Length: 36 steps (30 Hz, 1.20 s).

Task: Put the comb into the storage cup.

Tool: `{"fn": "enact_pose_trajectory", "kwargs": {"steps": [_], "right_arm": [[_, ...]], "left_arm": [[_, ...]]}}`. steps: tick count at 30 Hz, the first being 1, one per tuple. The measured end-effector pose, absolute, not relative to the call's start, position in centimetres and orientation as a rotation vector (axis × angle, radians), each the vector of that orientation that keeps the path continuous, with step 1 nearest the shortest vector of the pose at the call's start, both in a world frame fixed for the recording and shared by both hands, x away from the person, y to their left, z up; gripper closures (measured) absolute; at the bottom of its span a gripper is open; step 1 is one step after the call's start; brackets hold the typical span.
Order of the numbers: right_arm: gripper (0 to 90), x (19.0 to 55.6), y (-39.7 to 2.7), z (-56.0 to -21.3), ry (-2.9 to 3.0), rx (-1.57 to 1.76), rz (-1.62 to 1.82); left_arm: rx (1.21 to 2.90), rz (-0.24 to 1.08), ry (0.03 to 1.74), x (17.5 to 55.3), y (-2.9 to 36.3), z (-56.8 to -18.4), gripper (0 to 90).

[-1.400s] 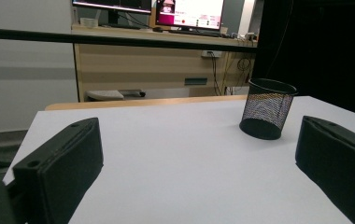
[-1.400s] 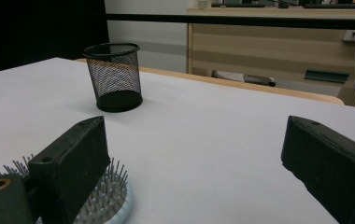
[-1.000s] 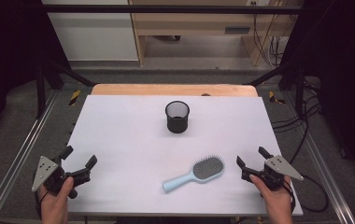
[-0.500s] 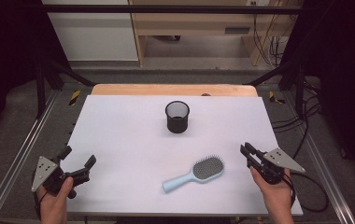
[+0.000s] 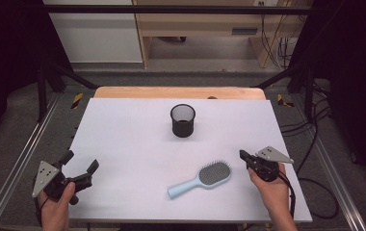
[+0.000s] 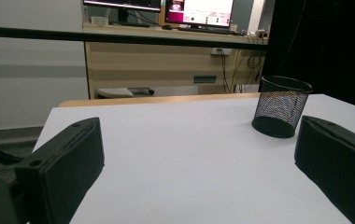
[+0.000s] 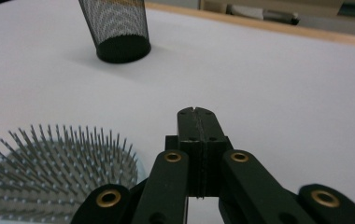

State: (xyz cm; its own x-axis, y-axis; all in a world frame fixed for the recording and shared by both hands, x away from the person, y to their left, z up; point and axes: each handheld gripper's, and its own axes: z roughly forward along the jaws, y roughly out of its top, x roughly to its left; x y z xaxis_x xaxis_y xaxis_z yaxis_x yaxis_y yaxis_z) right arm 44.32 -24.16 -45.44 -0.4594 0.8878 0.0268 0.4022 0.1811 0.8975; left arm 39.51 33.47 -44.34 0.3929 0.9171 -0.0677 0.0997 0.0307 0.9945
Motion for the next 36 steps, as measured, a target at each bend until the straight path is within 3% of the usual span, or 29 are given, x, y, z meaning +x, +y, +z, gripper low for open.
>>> {"fn": "enact_pose_trajectory", "kwargs": {"steps": [13,36], "right_arm": [[90.0,44.2,-23.3,-47.8,2.056,1.29,1.194],[90.0,44.5,-21.5,-48.6,2.171,1.288,1.121]], "left_arm": [[1.423,0.816,0.986,39.6,33.2,-44.4,1.9],[1.447,0.821,0.974,39.6,32.9,-44.4,2.1]]}}
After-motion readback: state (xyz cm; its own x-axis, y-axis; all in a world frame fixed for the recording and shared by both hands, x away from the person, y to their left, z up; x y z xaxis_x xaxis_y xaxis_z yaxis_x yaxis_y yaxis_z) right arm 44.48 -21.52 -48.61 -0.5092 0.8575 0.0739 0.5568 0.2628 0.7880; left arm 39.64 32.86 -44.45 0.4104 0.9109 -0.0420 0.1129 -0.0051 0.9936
